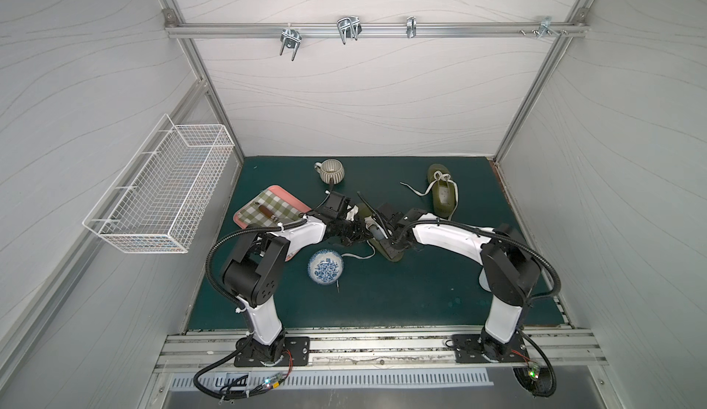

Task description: Insert the insole into the shoe

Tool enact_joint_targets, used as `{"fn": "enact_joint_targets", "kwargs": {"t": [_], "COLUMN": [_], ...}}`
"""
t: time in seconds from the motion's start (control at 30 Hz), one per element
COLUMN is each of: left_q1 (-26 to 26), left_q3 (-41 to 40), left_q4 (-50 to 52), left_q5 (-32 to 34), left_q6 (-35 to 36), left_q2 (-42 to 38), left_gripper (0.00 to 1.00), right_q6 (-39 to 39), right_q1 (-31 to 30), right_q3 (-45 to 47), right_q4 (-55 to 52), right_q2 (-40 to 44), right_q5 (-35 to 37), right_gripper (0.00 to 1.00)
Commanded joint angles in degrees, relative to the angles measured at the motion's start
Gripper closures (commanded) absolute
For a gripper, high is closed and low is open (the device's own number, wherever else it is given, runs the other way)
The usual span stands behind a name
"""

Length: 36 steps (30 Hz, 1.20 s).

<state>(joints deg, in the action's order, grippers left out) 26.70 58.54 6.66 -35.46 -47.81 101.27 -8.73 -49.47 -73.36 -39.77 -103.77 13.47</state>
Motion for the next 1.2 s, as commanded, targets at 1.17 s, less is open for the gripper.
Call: {"fn": "enact_joint_targets", "kwargs": {"t": [1.17], "left_q1": [-0.1], "left_q3": [2.6], "left_q4": [2.2], "left_q5": [-1.2], "left_q6": [1.4], "left_q2": [1.3], "left_gripper": [1.00], "right_q6": [-4.9], "right_q1": [3.2], "right_q3": [-2.3], "right_q4": [7.9], "right_q2": [-1.1], "right_q5": [-0.4], "right_gripper": [1.00]}}
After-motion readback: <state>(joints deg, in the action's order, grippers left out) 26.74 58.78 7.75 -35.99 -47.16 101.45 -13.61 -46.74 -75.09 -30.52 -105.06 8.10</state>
